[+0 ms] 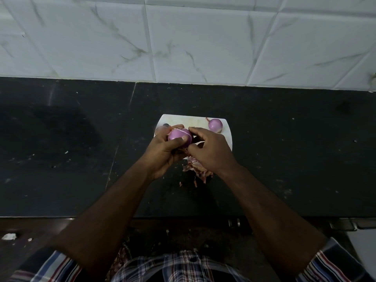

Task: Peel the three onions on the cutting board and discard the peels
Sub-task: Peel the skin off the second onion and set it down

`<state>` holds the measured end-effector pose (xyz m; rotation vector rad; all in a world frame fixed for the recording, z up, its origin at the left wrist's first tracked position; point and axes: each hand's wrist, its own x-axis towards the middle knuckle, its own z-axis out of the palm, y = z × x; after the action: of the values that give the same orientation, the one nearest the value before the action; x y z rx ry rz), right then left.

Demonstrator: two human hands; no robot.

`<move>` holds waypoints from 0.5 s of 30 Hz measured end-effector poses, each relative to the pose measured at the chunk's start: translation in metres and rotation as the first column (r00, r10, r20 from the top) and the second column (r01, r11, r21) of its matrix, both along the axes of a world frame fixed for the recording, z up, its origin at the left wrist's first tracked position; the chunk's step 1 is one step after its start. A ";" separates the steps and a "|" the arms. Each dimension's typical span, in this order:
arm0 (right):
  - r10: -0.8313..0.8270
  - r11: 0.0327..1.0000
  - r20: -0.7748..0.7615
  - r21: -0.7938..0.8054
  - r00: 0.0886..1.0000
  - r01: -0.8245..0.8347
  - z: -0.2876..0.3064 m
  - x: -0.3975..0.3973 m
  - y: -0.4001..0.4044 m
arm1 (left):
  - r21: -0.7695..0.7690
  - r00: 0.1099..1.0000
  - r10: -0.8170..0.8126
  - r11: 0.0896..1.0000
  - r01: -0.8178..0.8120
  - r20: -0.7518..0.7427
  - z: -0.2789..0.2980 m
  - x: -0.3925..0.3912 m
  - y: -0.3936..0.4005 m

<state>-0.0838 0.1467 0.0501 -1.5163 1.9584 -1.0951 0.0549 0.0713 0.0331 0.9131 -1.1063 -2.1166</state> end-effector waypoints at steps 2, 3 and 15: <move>0.006 1.000 -0.012 0.005 1.000 -0.006 -0.001 -0.001 0.000 | -0.015 1.000 0.003 1.000 -0.003 0.004 0.002 -0.001 0.001; 0.008 1.000 -0.017 0.006 1.000 -0.008 -0.001 -0.001 -0.001 | -0.016 1.000 0.006 1.000 -0.006 0.001 0.002 -0.002 0.001; -0.063 0.998 -0.048 -0.032 0.997 0.062 -0.003 -0.008 -0.009 | -0.015 1.000 0.024 1.000 -0.024 -0.003 0.007 -0.006 -0.001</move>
<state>-0.0919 0.1373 0.0471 -1.5213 2.0435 -1.1287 0.0485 0.0706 0.0396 0.9122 -1.1028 -2.0871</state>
